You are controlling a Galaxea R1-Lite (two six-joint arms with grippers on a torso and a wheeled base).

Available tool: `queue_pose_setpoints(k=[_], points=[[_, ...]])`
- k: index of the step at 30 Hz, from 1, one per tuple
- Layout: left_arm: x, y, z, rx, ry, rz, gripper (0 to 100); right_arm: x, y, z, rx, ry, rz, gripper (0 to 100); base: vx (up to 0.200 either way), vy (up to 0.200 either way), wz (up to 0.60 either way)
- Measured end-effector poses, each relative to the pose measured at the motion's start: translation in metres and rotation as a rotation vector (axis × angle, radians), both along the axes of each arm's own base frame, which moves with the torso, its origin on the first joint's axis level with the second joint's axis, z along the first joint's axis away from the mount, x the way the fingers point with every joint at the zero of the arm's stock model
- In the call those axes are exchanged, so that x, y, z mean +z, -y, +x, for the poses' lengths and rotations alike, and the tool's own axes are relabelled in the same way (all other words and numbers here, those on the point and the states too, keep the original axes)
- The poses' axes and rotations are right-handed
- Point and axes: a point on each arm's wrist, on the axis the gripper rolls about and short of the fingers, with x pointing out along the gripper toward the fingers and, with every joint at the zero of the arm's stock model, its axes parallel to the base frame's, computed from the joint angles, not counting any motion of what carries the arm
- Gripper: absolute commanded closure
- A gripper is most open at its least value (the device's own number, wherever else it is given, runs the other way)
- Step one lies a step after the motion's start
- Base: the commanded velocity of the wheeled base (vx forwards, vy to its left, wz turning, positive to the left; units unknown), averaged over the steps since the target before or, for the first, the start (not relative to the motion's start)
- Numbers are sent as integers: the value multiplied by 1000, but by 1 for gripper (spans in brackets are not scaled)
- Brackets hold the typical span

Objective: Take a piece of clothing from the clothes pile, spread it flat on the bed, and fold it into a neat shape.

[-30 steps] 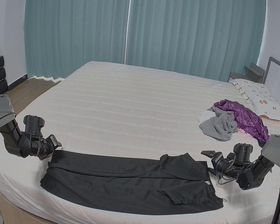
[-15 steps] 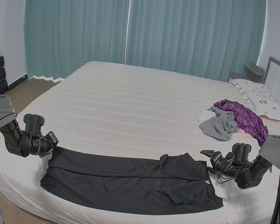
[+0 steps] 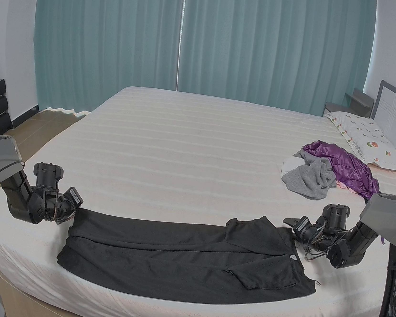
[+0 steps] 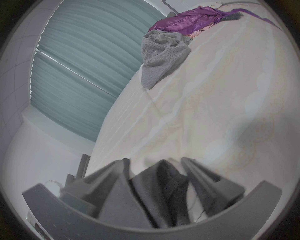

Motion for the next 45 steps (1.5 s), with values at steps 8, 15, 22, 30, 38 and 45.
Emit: queue_pose_setpoints(k=[8,15,22,30,38,45], points=[[-2,1,0,-2,-3,-1,100,-9,1,1,-14,3,-41,100,0,0,0],[-4,1,2,-2,-4,-1,100,-8,9,3,-34,35,-37,100,0,0,0],[-5,1,3,-2,-4,-4,100,-8,11,2,-42,48,-31,100,0,0,0],[-5,1,3,-1,-3,-6,0,-8,10,0,-40,48,-32,0,0,0,0],[-4,2,3,12,3,-26,0,-1,10,-3,-36,90,-25,0,0,0,0],[0,-2,0,37,0,-68,0,15,9,-14,-38,140,-4,0,0,0,0]])
